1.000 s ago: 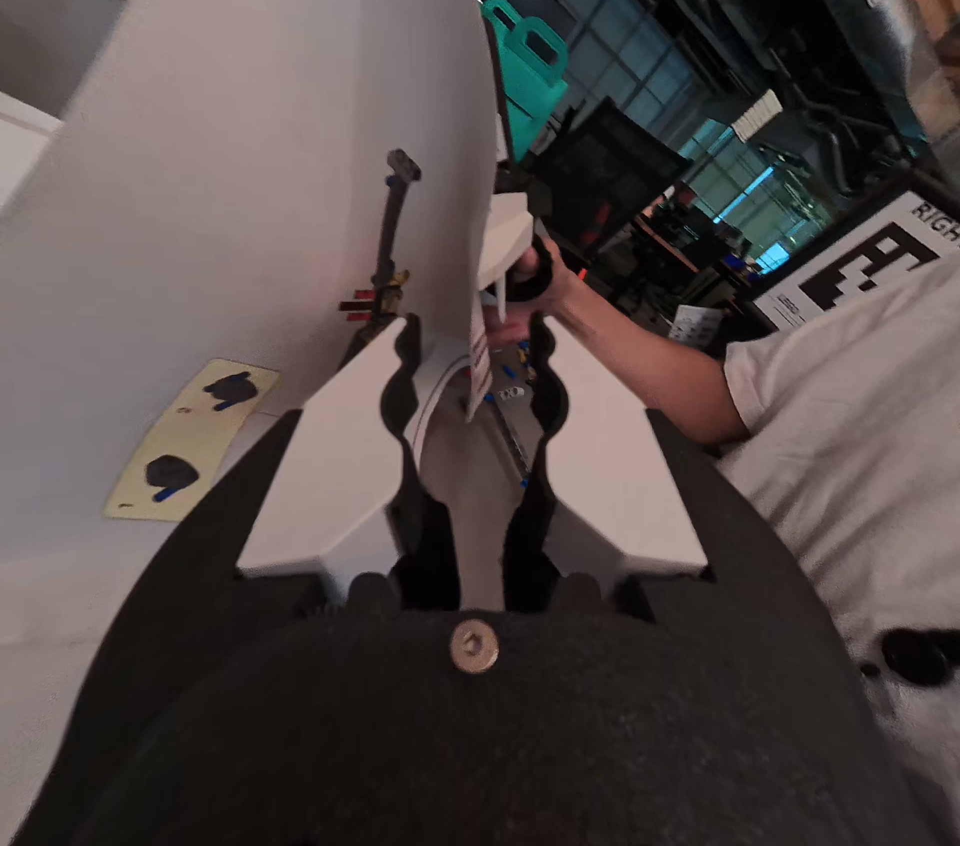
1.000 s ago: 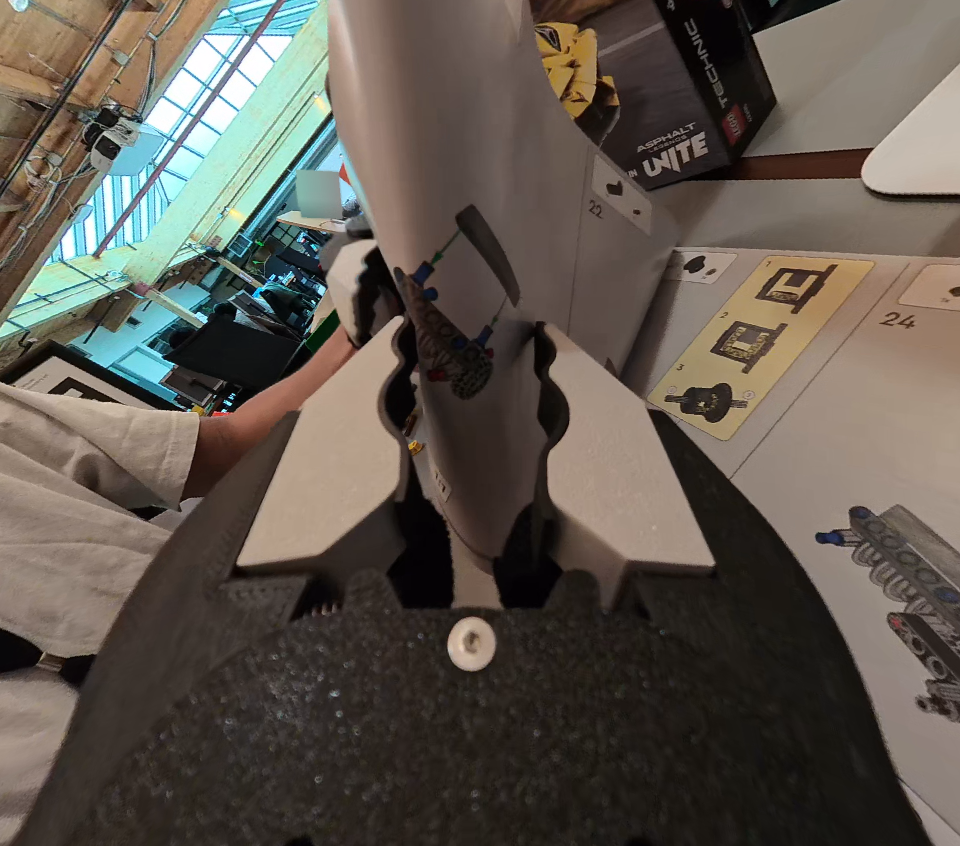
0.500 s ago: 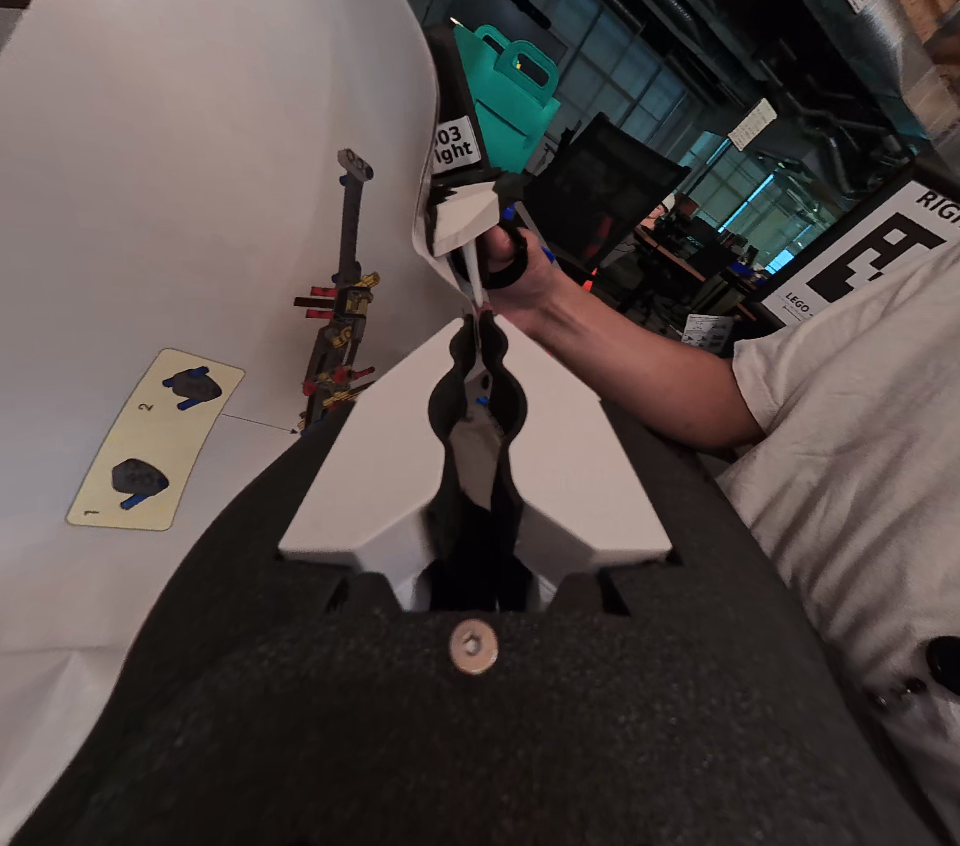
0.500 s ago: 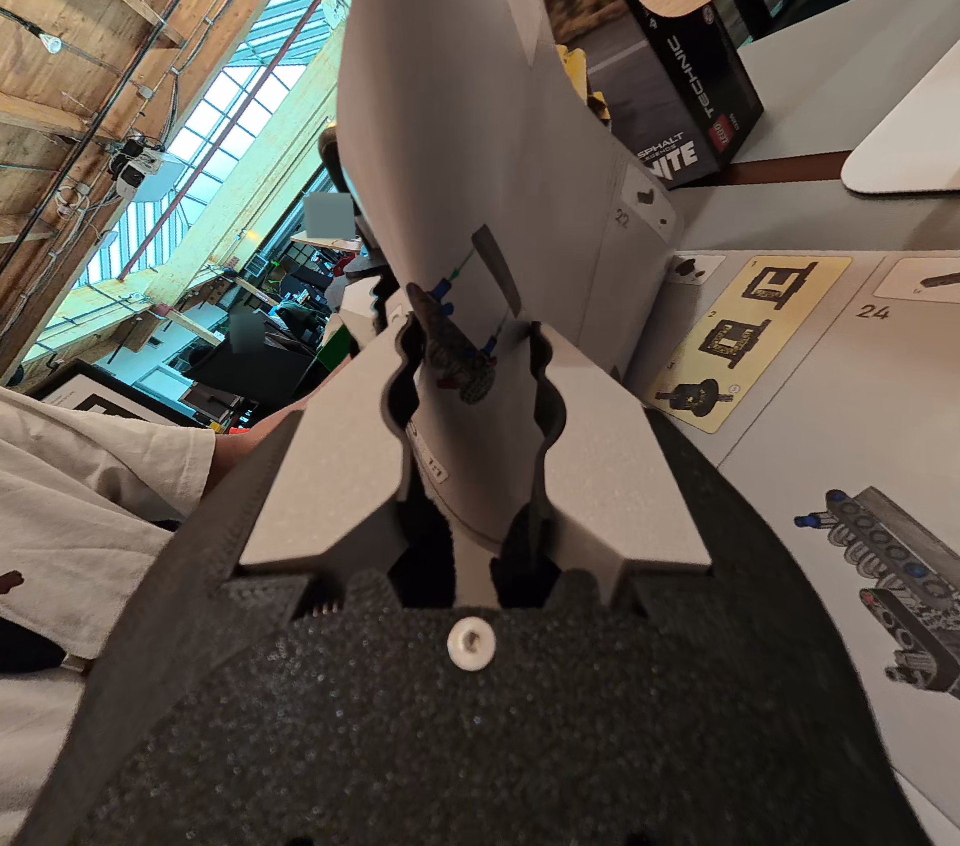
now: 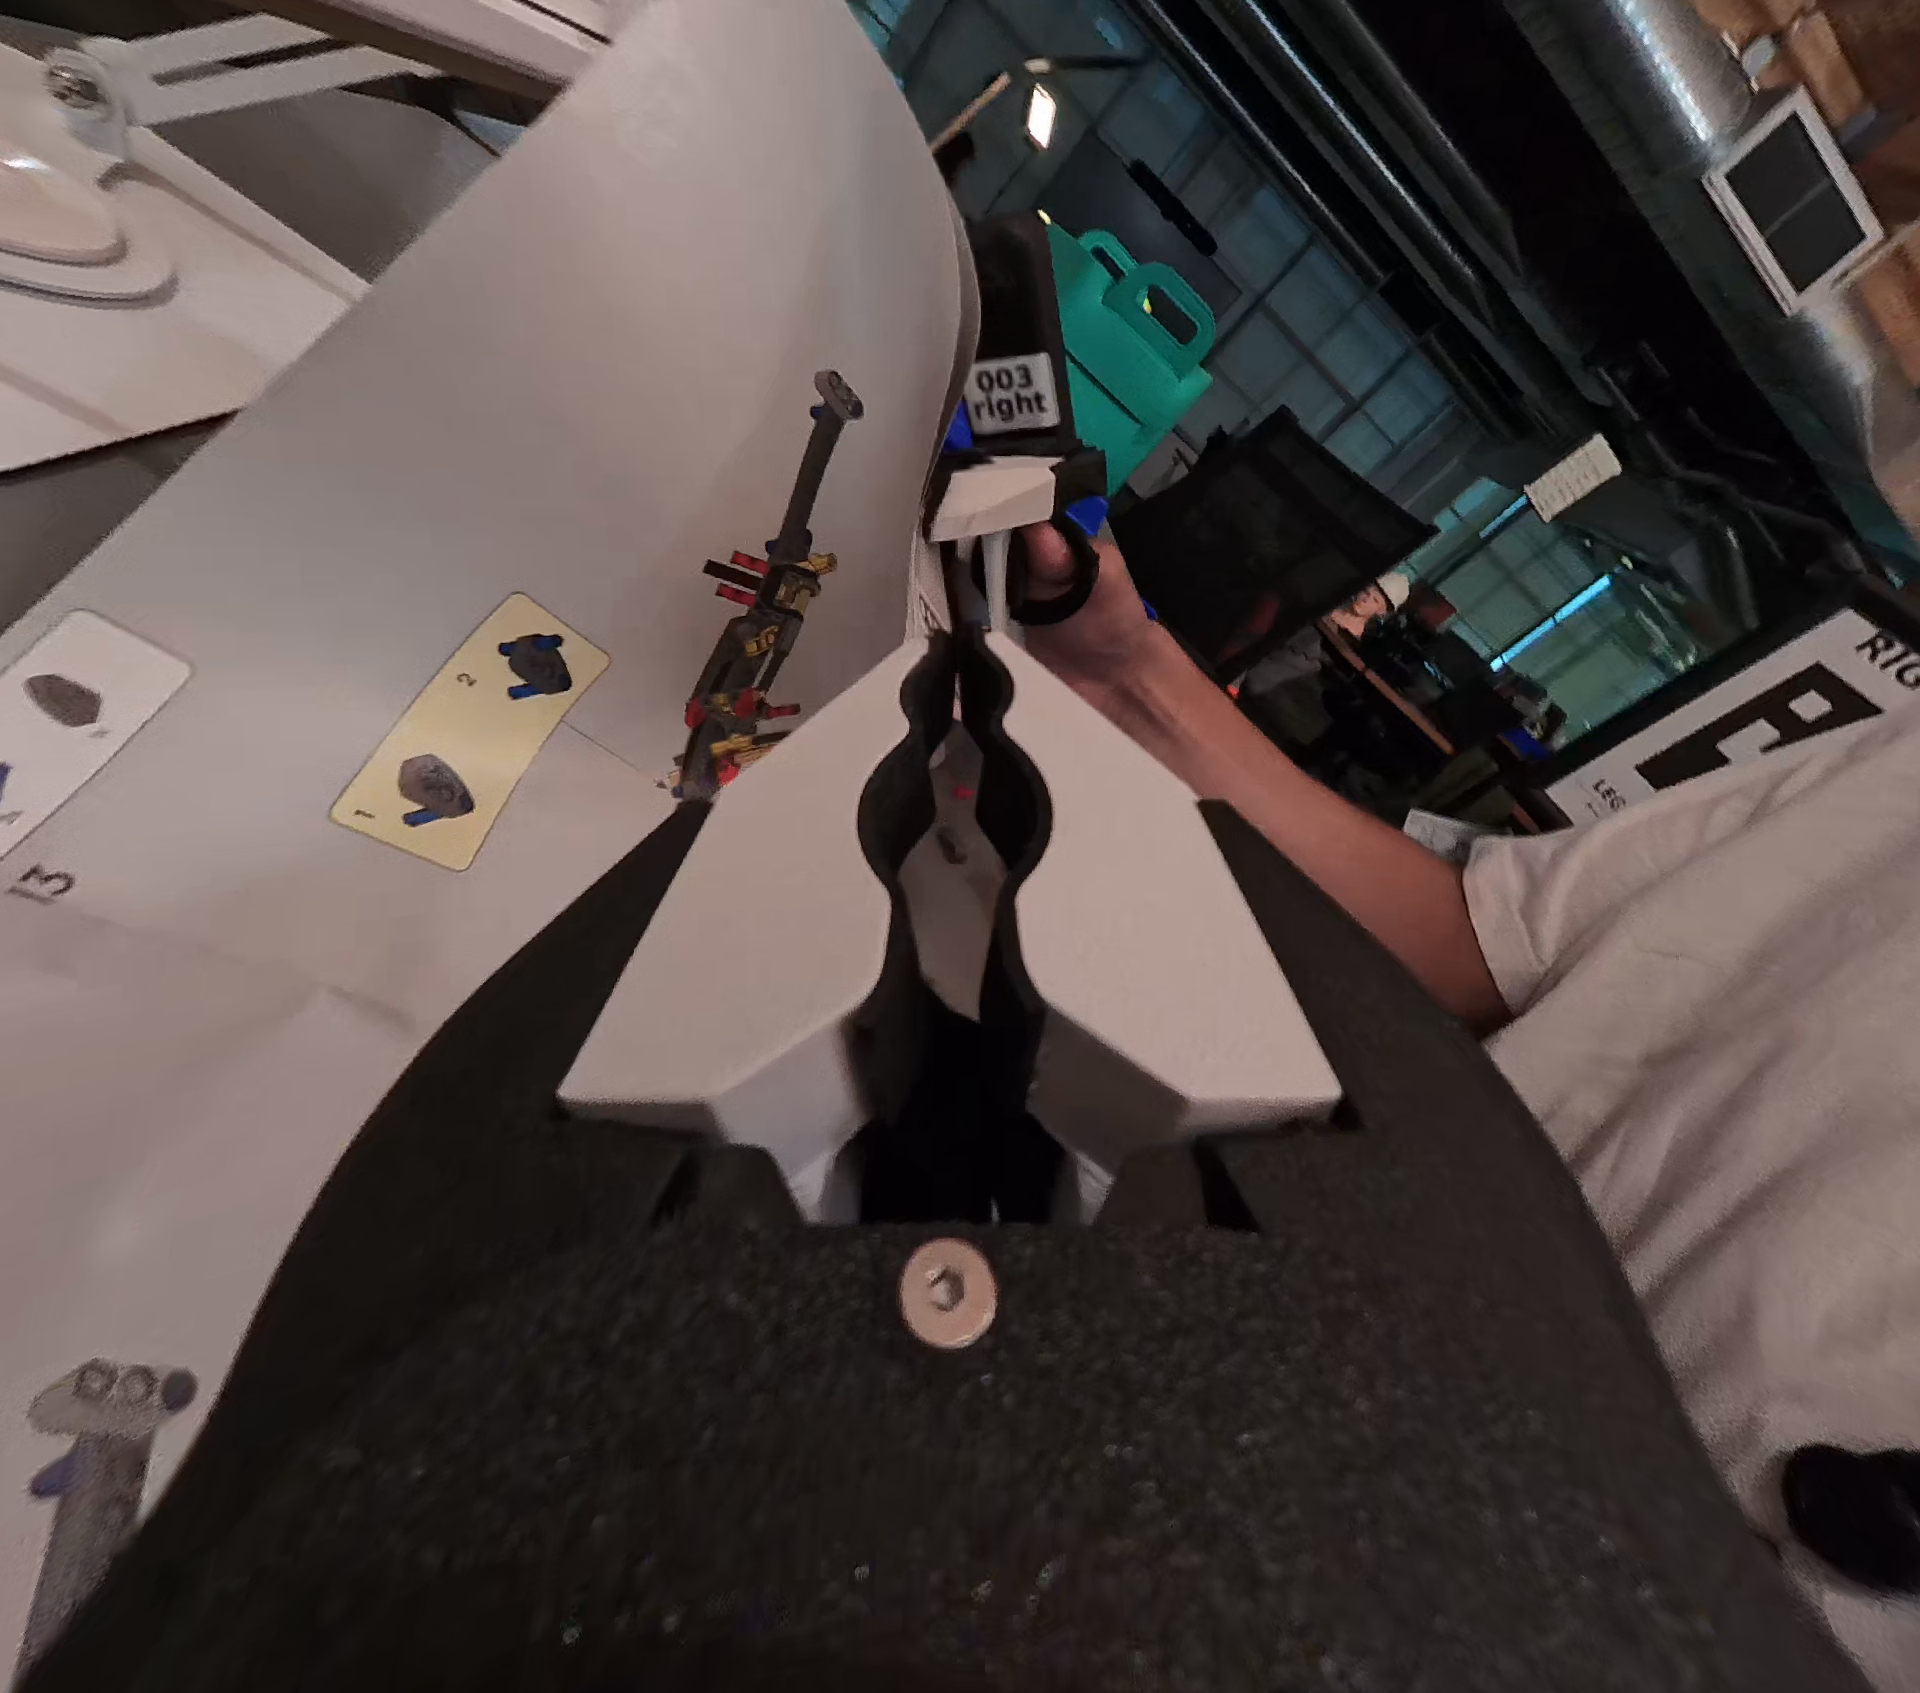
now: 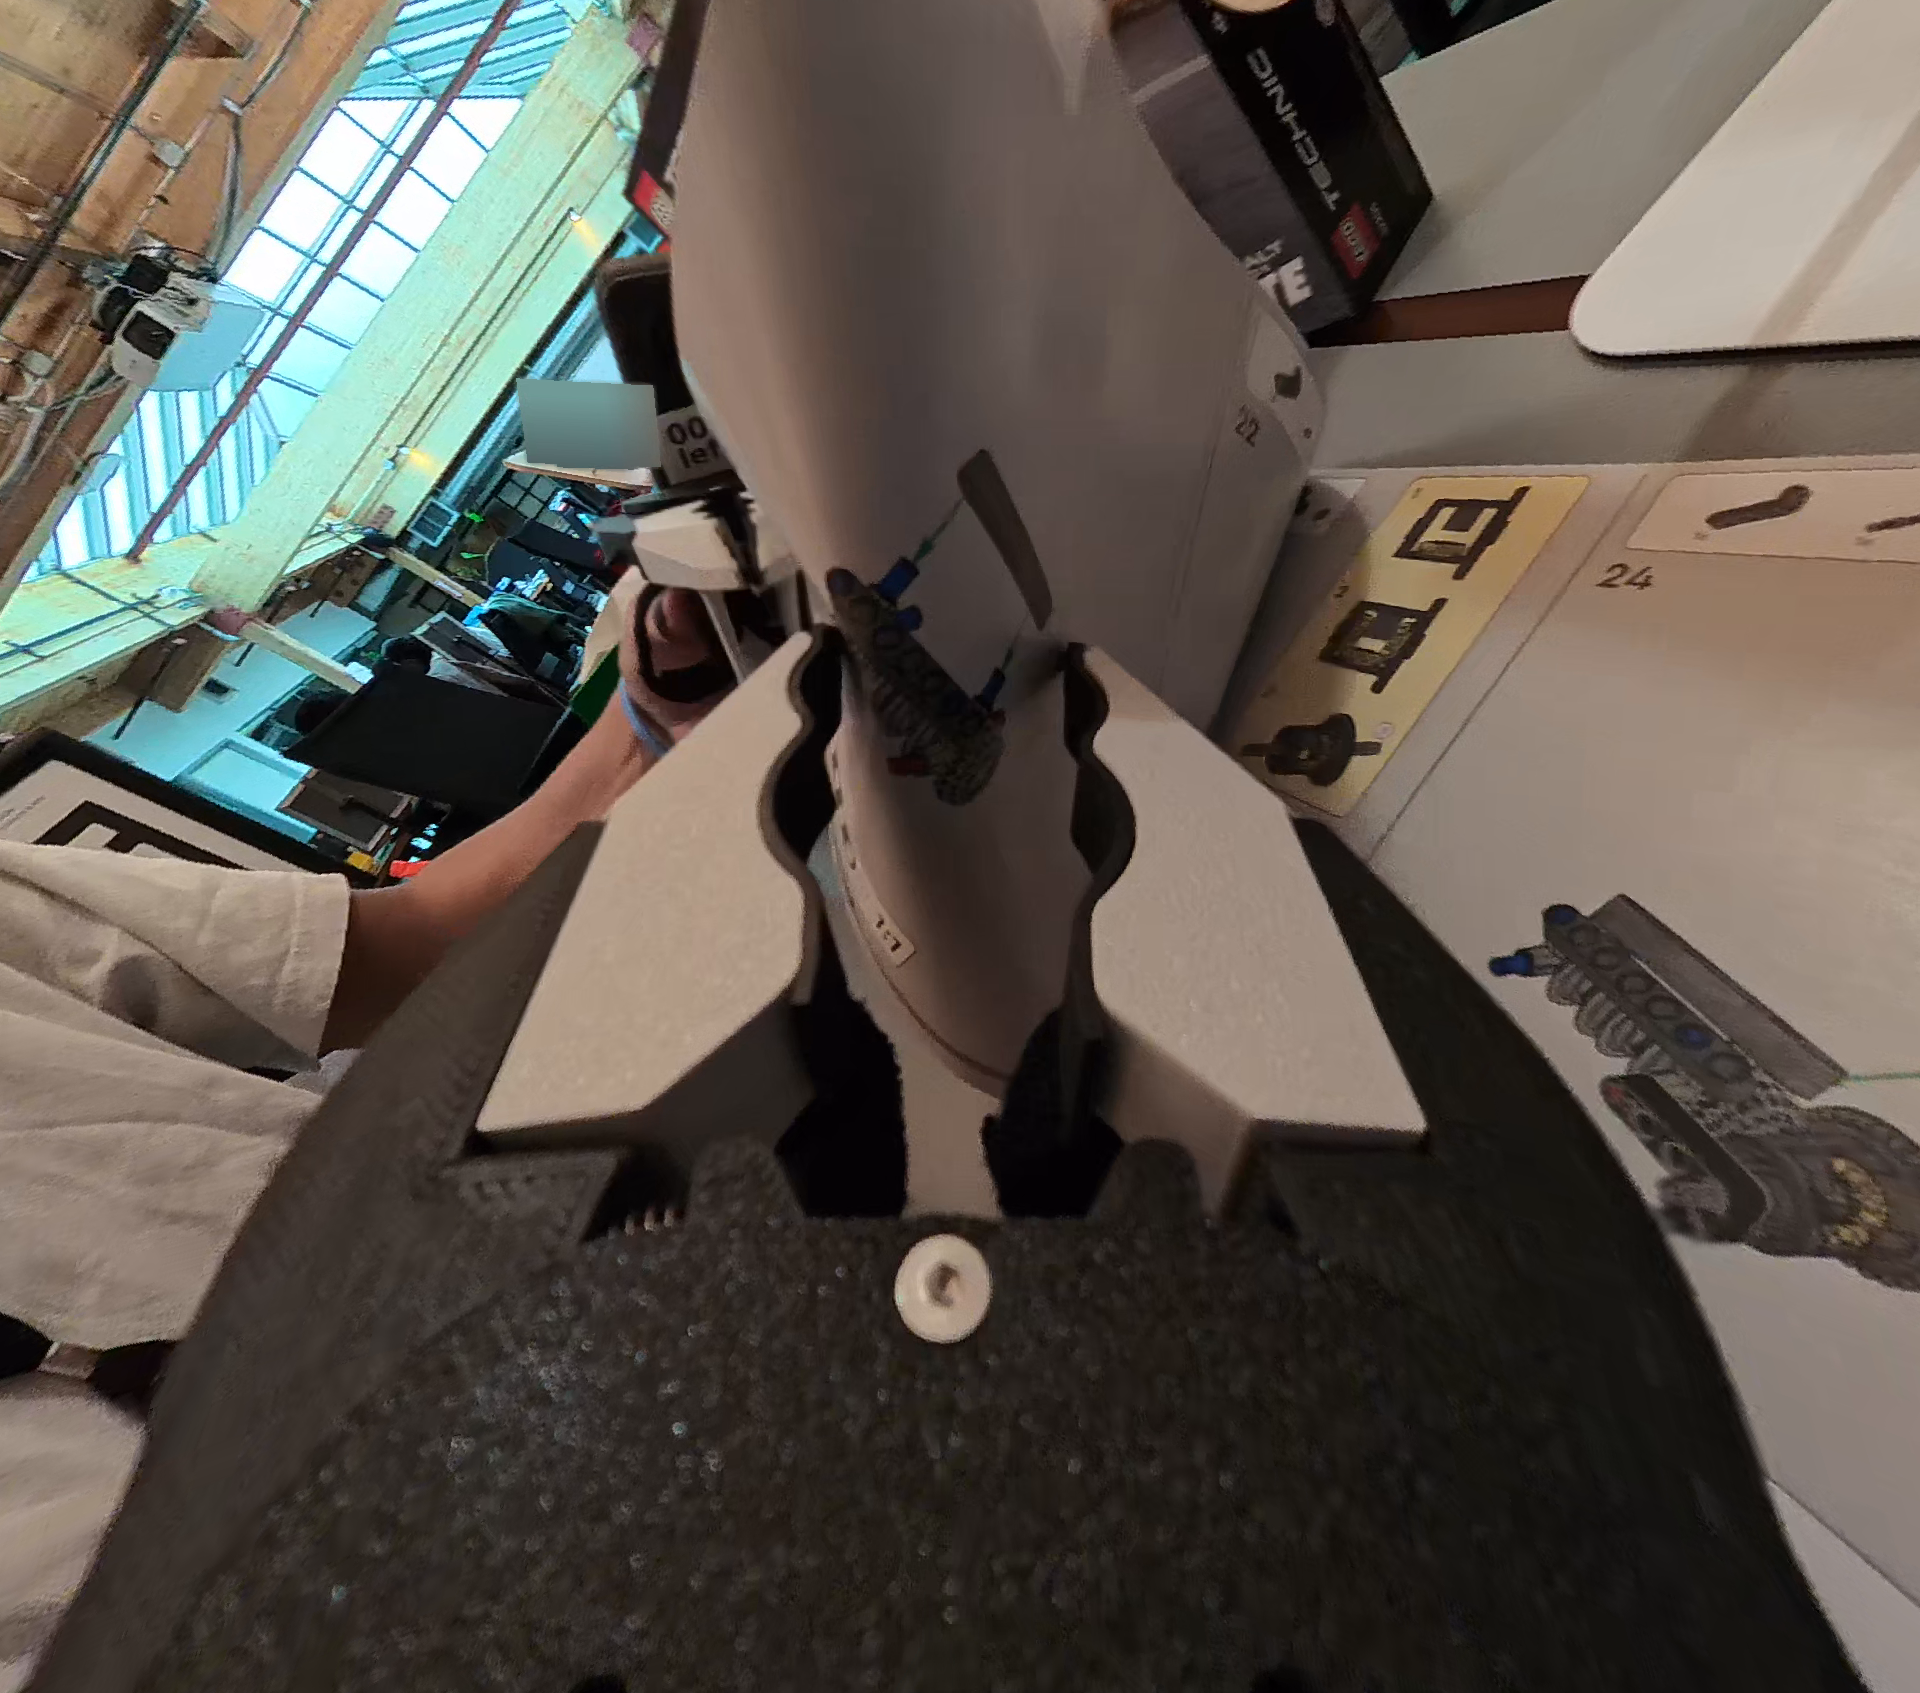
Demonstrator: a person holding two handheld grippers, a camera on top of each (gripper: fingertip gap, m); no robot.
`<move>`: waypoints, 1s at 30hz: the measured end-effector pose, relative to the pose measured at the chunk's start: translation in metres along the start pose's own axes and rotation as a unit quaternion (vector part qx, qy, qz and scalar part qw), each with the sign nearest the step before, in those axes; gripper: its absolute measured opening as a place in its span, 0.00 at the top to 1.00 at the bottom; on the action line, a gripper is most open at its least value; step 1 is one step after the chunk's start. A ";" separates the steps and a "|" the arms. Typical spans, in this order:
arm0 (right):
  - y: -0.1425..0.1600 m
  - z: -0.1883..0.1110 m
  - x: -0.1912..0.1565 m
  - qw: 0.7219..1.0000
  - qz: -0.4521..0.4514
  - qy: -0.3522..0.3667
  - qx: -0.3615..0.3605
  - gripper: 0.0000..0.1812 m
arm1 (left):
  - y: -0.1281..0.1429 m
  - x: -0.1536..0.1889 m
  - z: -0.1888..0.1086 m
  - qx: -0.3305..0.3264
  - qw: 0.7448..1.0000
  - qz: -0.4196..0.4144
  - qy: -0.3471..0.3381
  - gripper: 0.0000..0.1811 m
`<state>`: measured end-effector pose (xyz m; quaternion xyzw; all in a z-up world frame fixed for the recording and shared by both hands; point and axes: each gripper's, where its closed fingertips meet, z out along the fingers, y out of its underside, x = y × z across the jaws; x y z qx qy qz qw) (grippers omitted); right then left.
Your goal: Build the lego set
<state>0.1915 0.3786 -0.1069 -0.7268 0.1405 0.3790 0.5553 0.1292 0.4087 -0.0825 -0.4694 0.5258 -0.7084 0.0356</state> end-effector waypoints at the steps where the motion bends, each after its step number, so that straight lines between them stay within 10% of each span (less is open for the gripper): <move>1: -0.001 -0.002 0.001 1.000 -0.003 0.004 0.002 0.77 | -0.003 -0.001 -0.004 0.012 1.000 -0.006 -0.008 1.00; 8: 0.003 0.004 -0.008 1.000 -0.004 -0.015 -0.005 0.78 | 0.003 -0.007 0.007 -0.051 0.997 0.030 -0.055 0.79; 13: 0.005 0.006 -0.012 1.000 -0.011 -0.017 -0.012 0.78 | 0.006 0.000 0.028 -0.089 0.995 0.050 -0.021 0.98; 30: -0.001 -0.005 -0.002 1.000 -0.011 0.011 0.001 0.79 | -0.004 -0.015 0.019 -0.059 0.991 0.068 -0.096 1.00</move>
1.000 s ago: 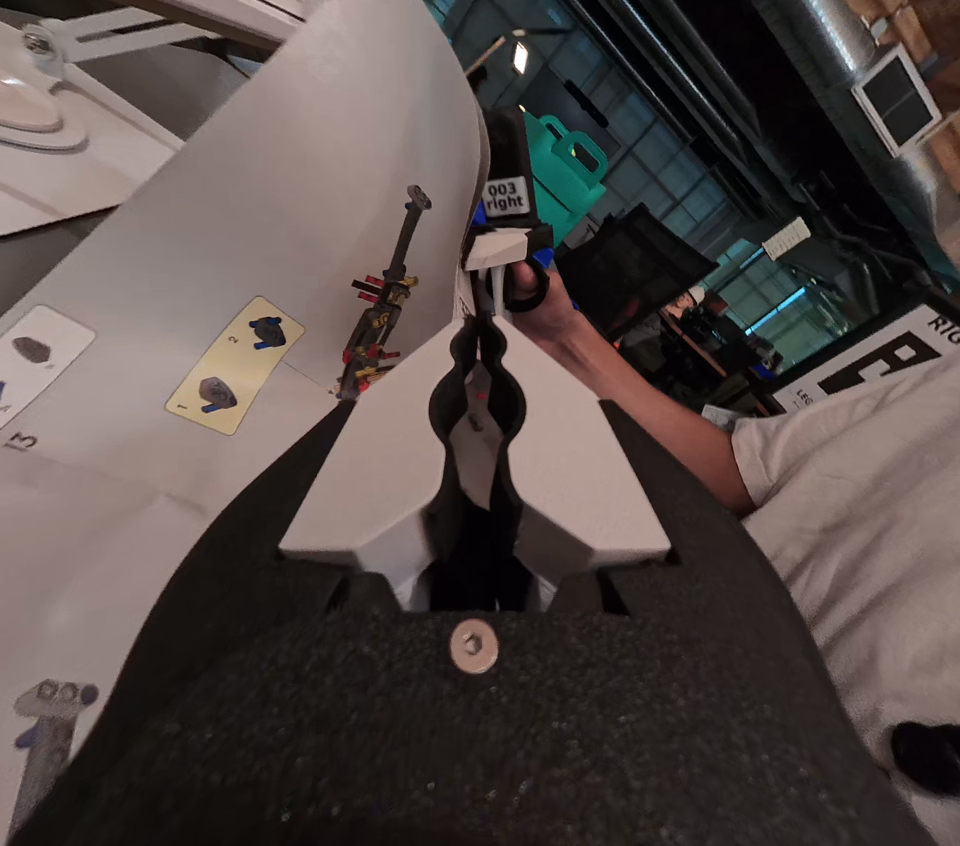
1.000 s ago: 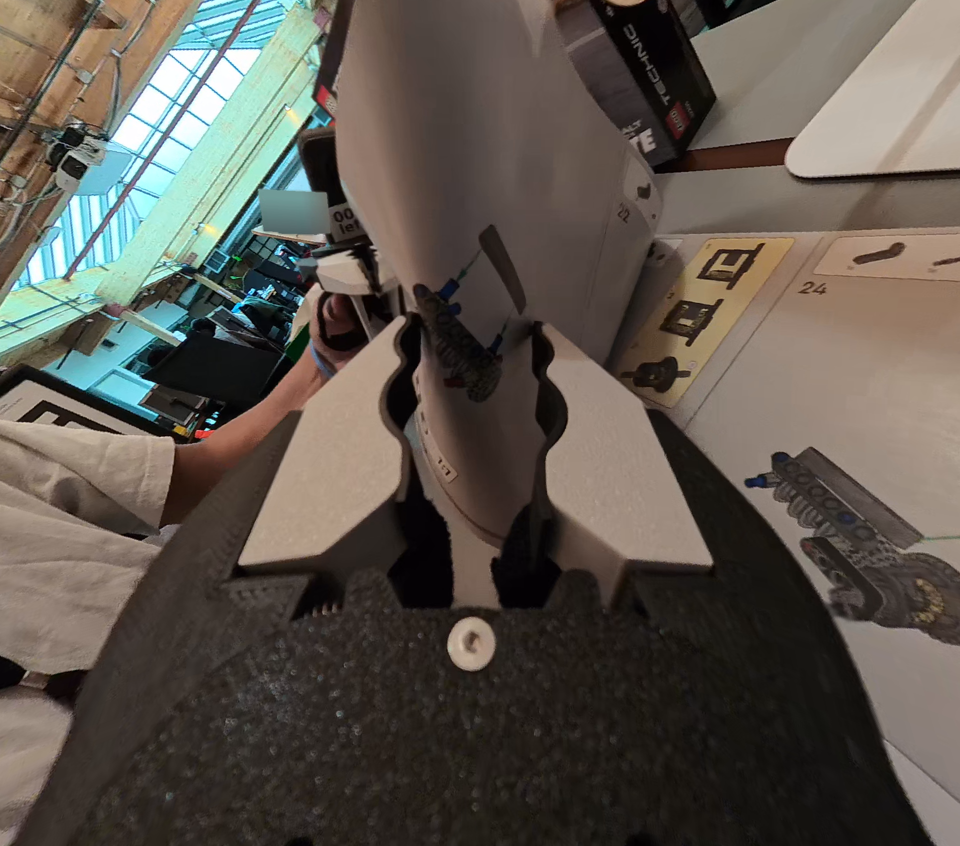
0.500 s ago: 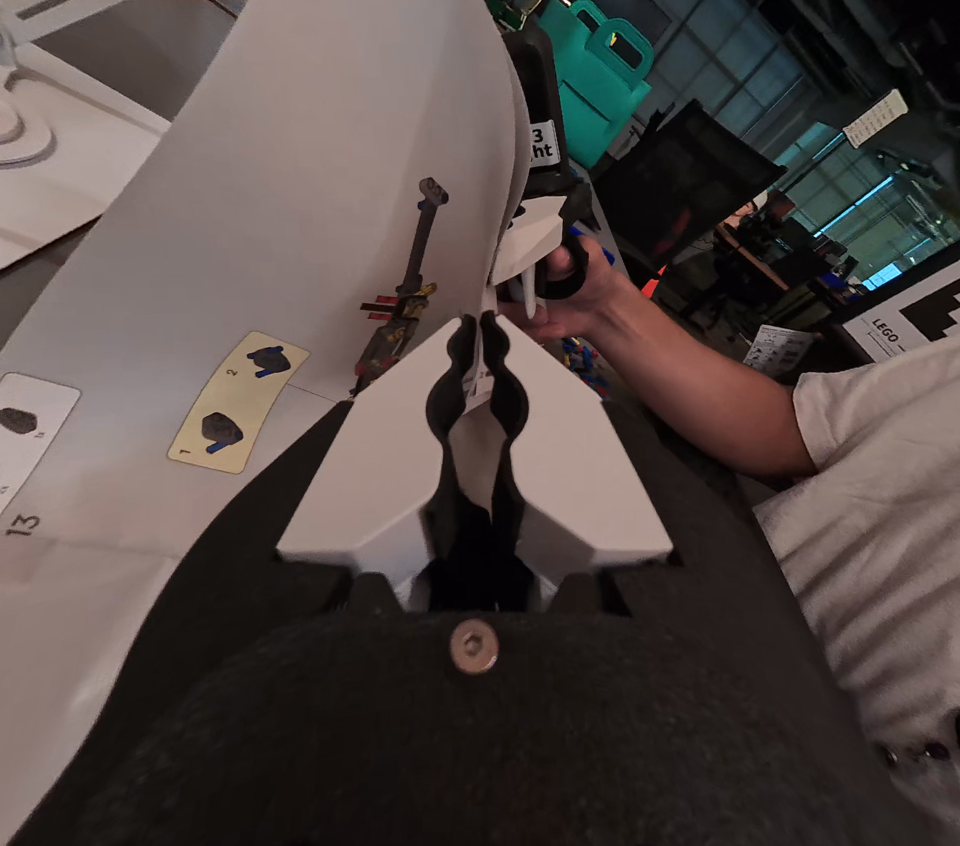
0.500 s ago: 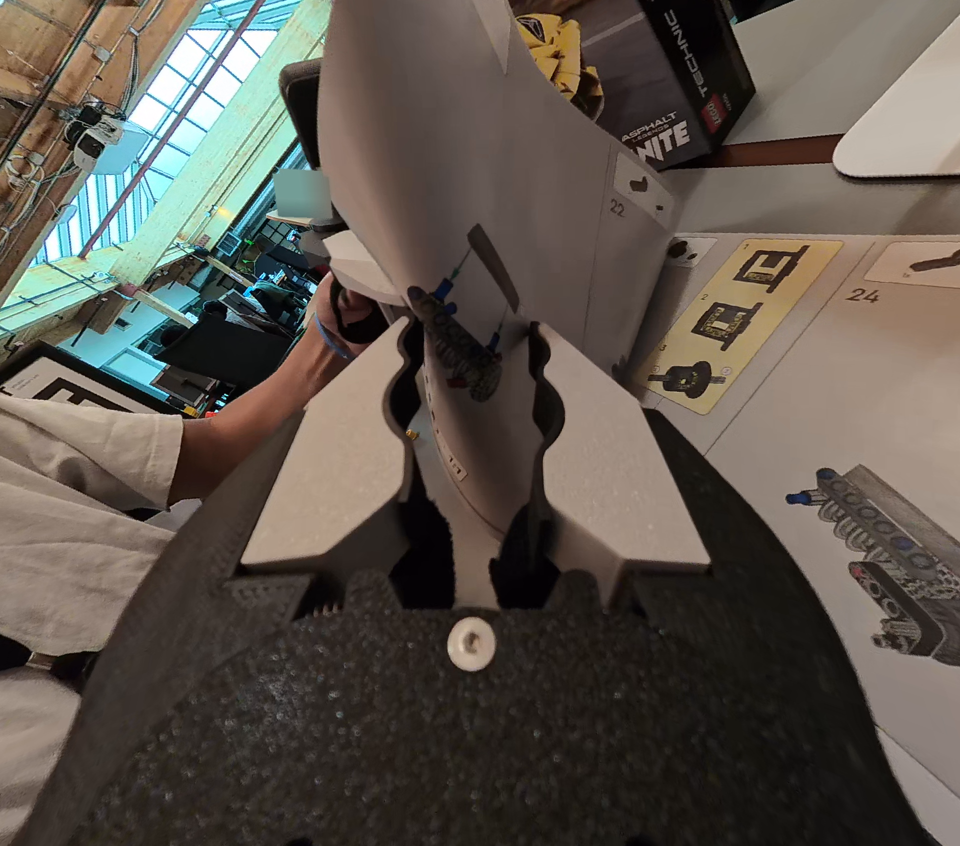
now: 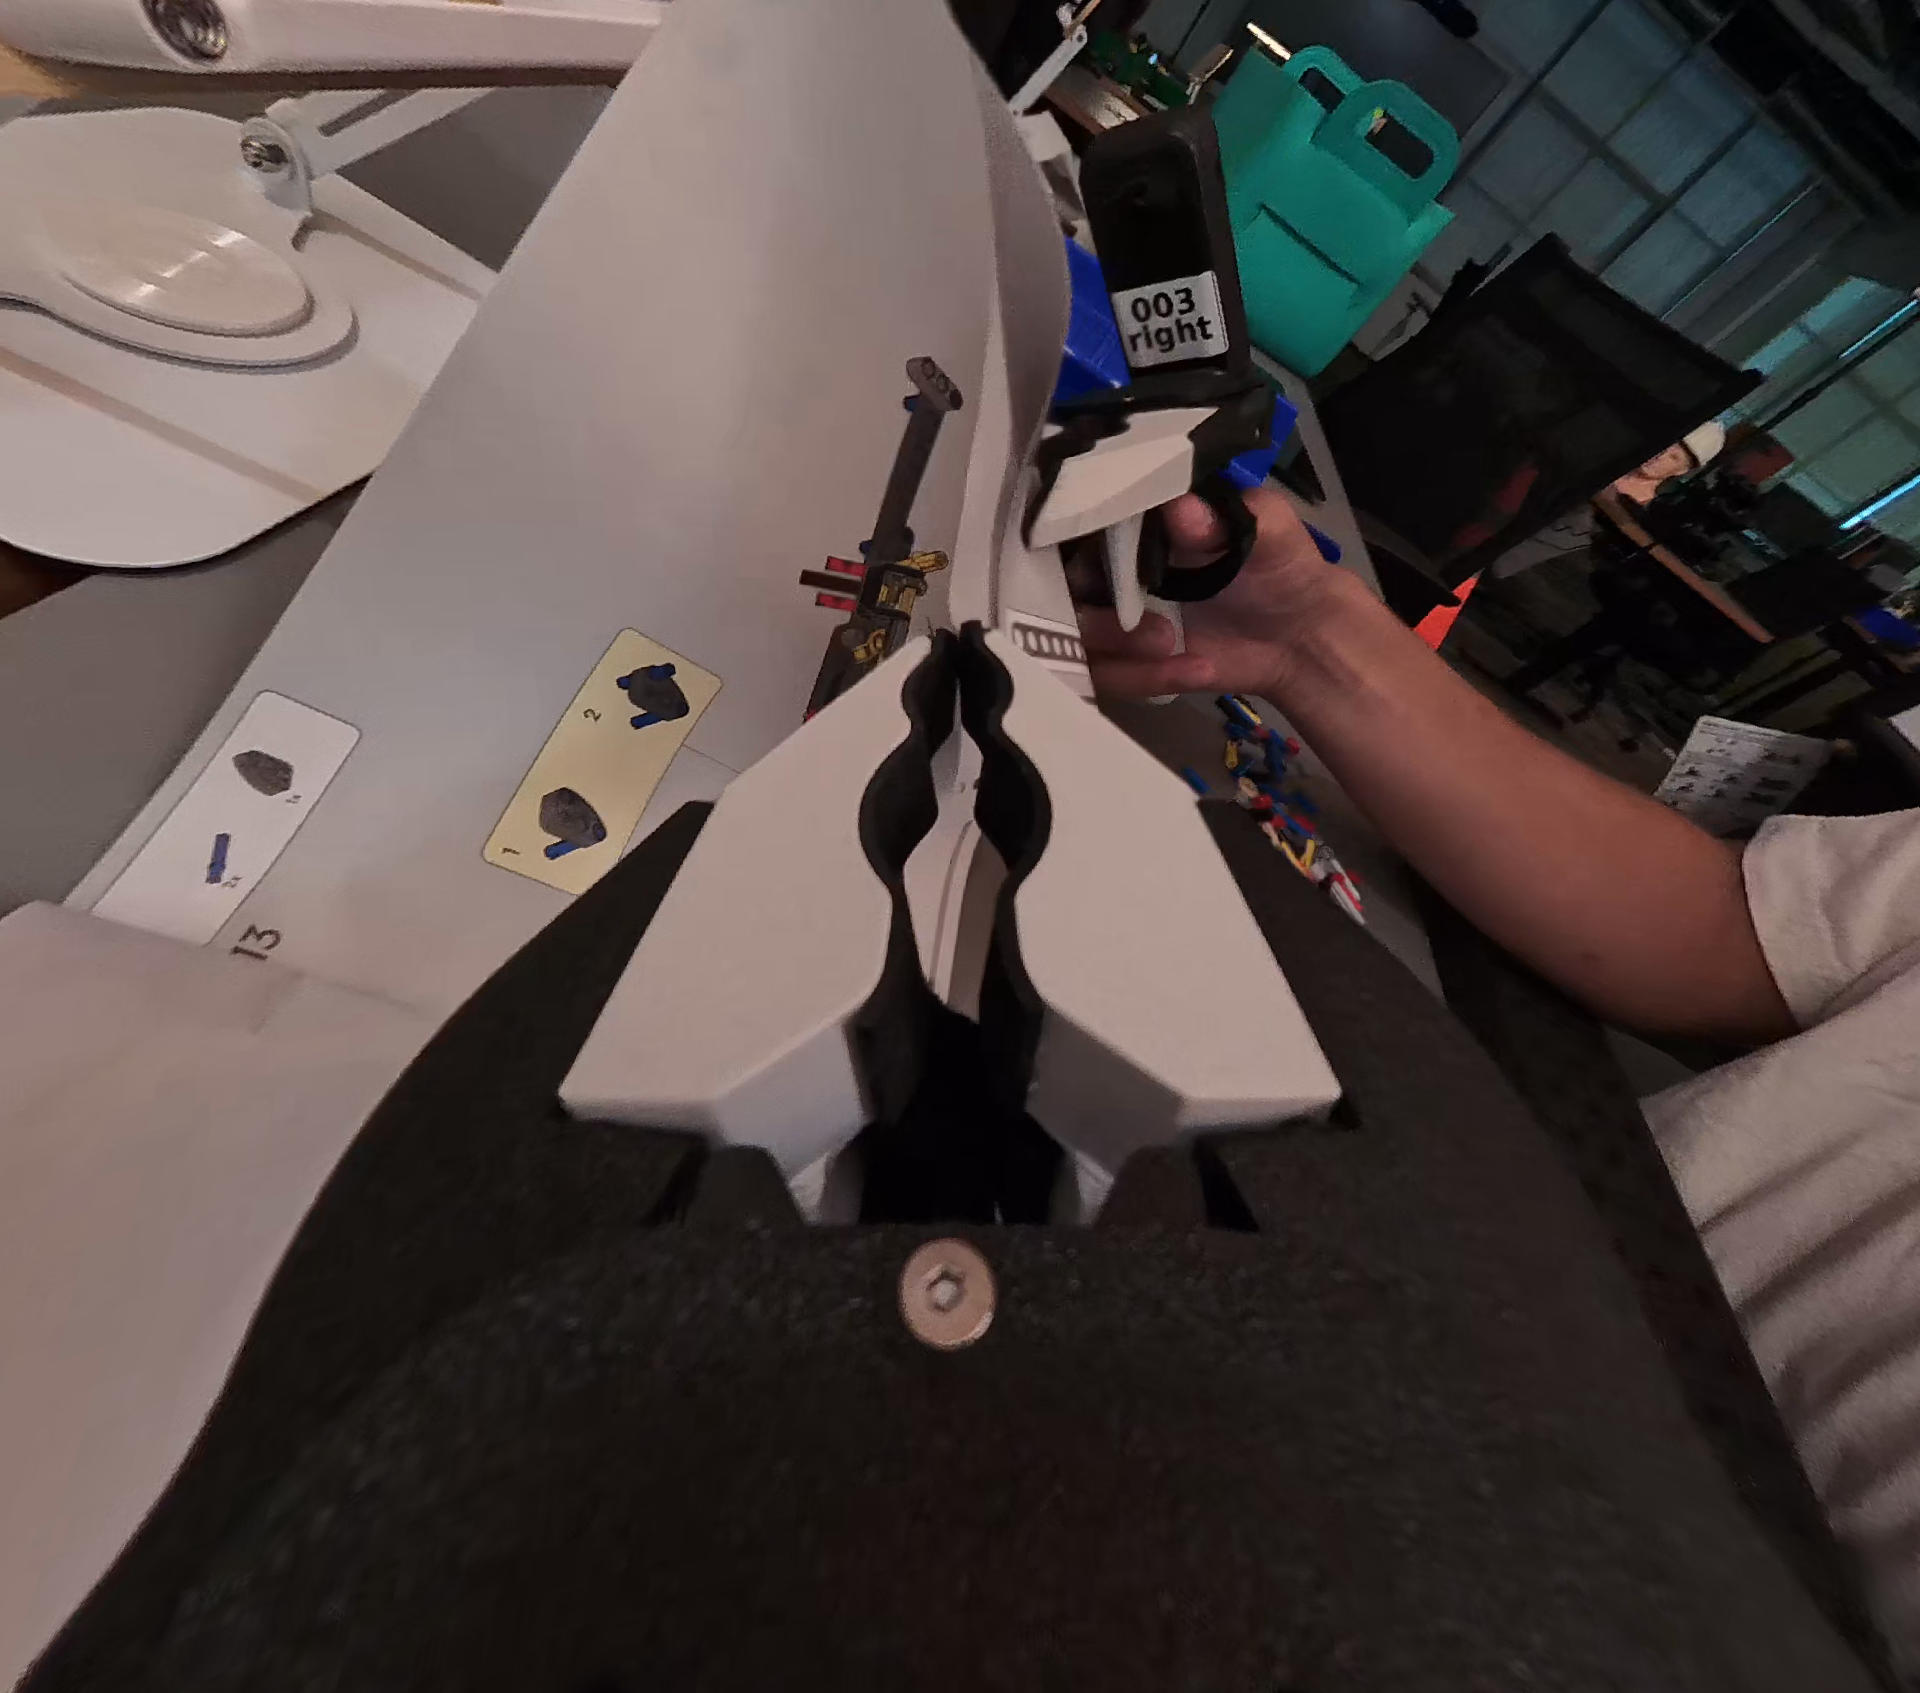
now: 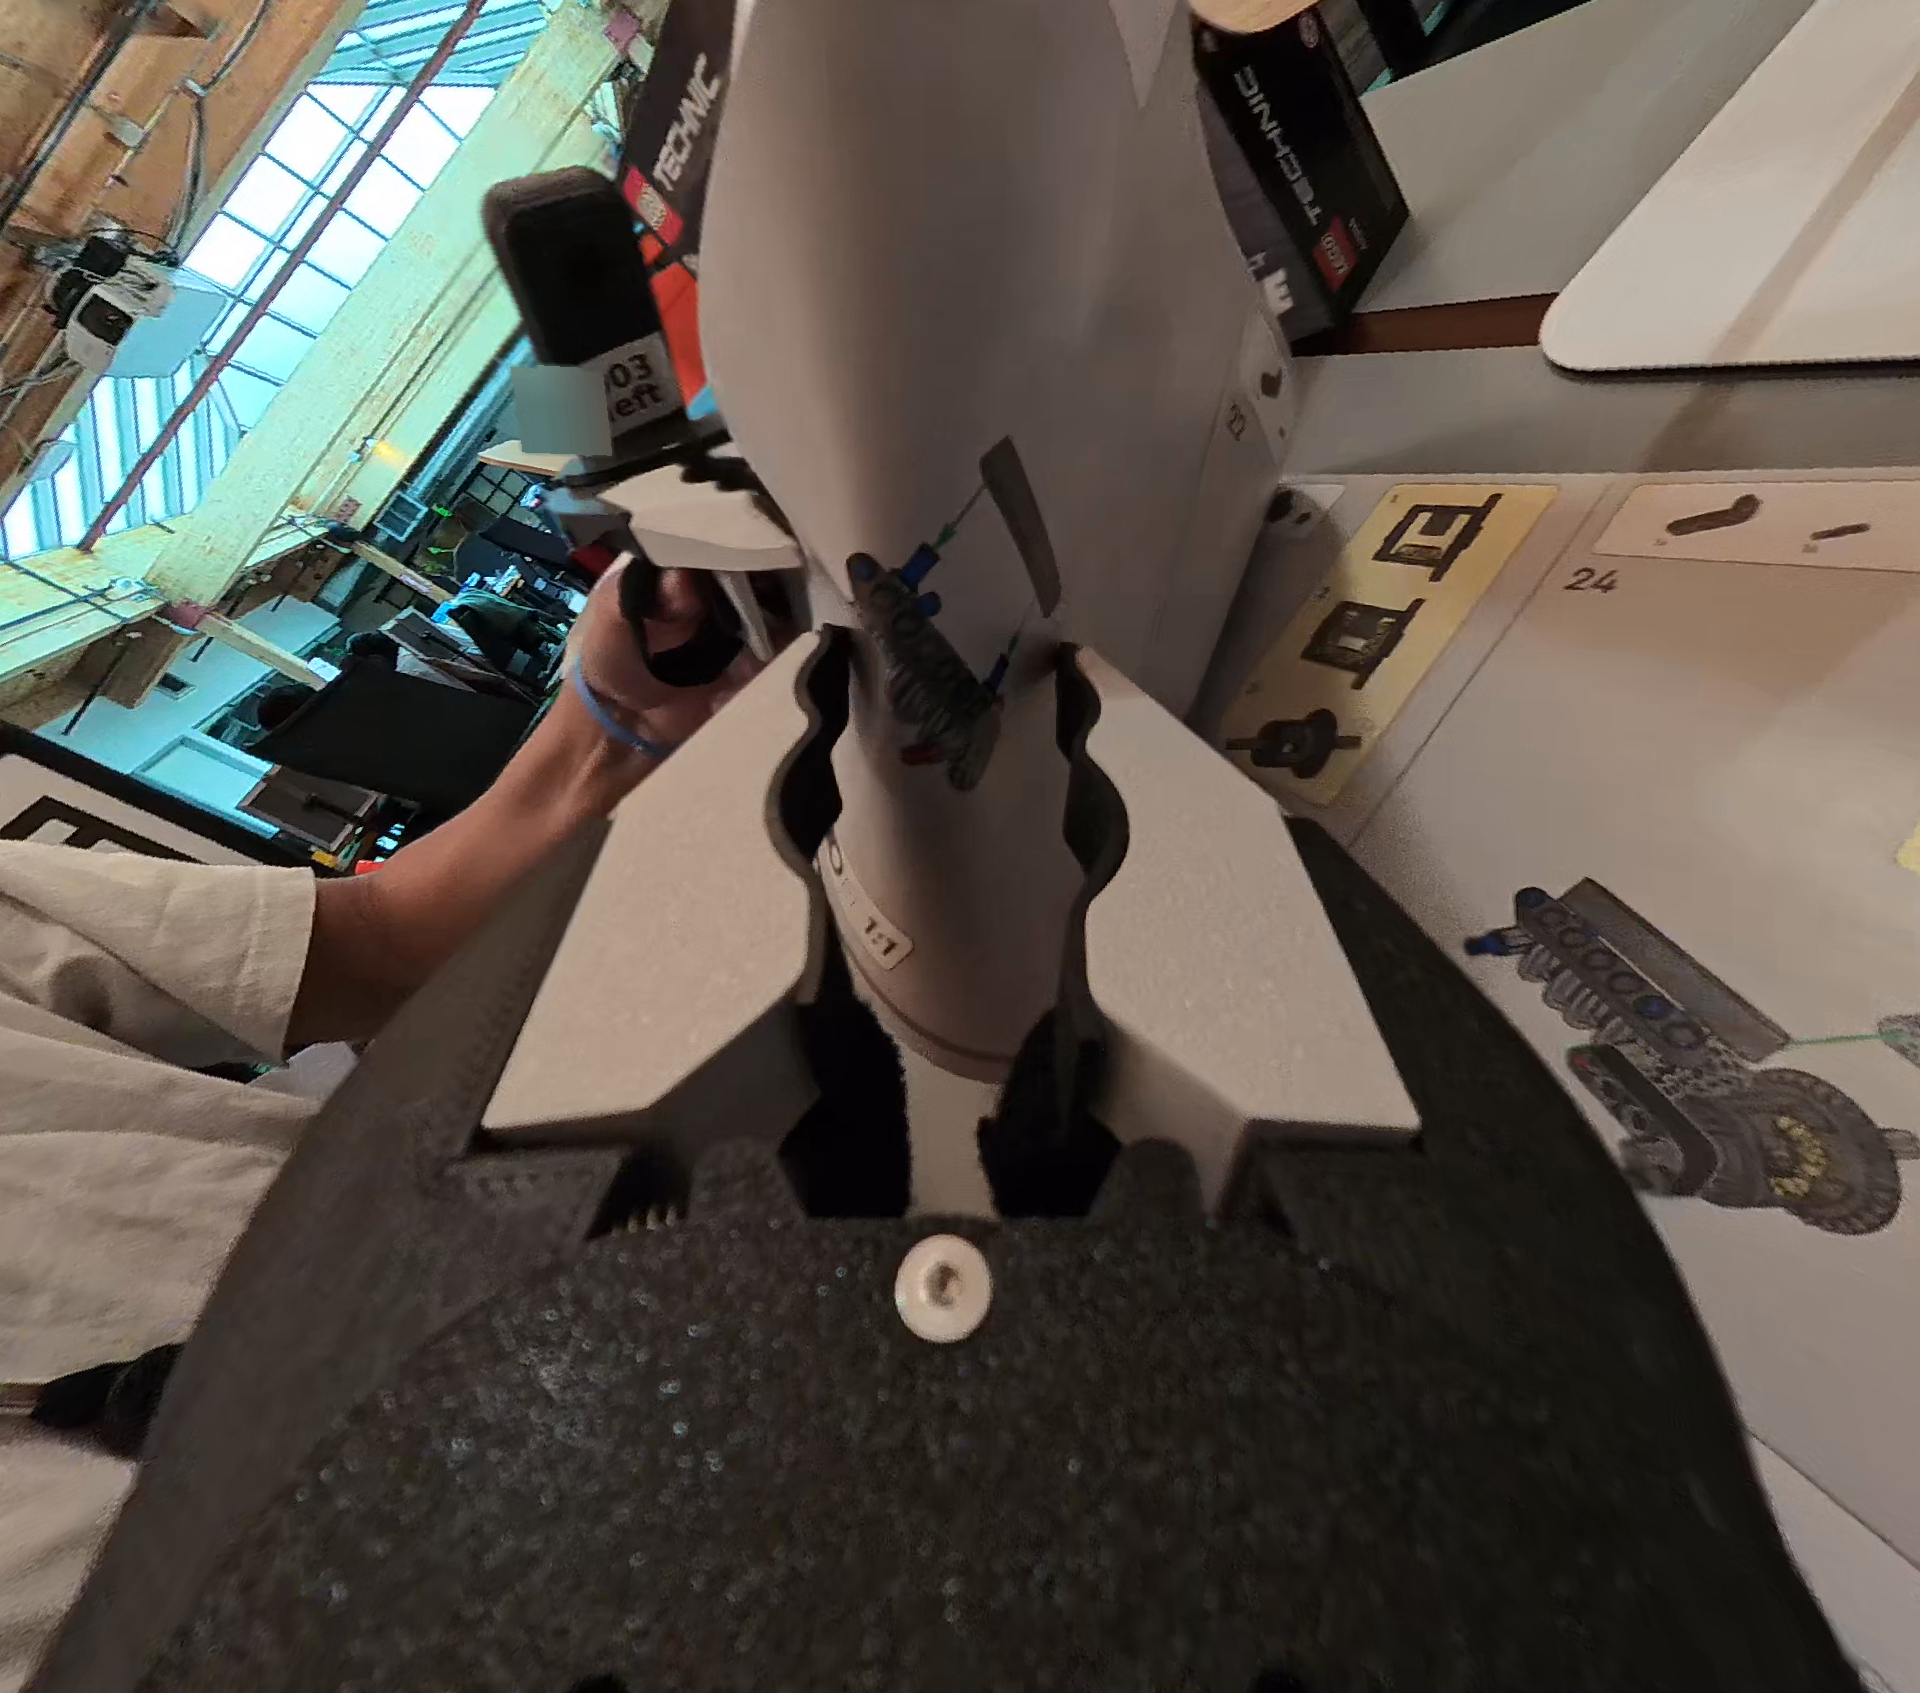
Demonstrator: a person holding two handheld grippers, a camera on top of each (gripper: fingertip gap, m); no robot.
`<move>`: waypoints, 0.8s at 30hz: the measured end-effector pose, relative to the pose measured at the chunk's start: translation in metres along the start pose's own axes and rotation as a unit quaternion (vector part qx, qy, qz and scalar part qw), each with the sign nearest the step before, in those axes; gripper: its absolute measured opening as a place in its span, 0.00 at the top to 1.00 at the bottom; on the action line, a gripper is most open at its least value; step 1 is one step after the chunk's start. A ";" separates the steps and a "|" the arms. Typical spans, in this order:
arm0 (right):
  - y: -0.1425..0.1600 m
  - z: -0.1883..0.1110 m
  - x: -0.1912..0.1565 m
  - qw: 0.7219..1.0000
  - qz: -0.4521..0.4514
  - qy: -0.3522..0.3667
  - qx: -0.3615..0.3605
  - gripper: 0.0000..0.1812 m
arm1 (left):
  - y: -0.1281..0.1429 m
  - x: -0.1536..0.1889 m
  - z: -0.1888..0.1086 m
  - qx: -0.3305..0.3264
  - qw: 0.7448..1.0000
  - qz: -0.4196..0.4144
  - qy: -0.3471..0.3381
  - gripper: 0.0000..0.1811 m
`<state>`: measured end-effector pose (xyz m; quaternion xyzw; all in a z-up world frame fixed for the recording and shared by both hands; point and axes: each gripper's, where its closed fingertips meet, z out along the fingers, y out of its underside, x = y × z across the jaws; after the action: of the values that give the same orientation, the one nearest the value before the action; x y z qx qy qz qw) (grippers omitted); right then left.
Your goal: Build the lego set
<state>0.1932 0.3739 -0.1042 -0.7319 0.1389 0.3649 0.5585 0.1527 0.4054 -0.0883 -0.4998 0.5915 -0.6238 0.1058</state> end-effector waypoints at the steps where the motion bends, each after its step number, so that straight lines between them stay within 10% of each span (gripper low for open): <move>1: 0.000 -0.001 0.003 1.000 -0.002 0.009 0.000 0.78 | 0.000 0.002 -0.002 -0.002 1.000 0.007 -0.003 1.00; 24: -0.021 -0.051 0.040 0.923 -0.198 0.329 -0.038 0.72 | 0.042 -0.006 -0.147 0.061 0.980 -0.079 -0.175 1.00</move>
<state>0.2530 0.3421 -0.1110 -0.8437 0.1531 -0.0092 0.5144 0.0264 0.4909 -0.0973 -0.6389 0.4833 -0.5681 0.1882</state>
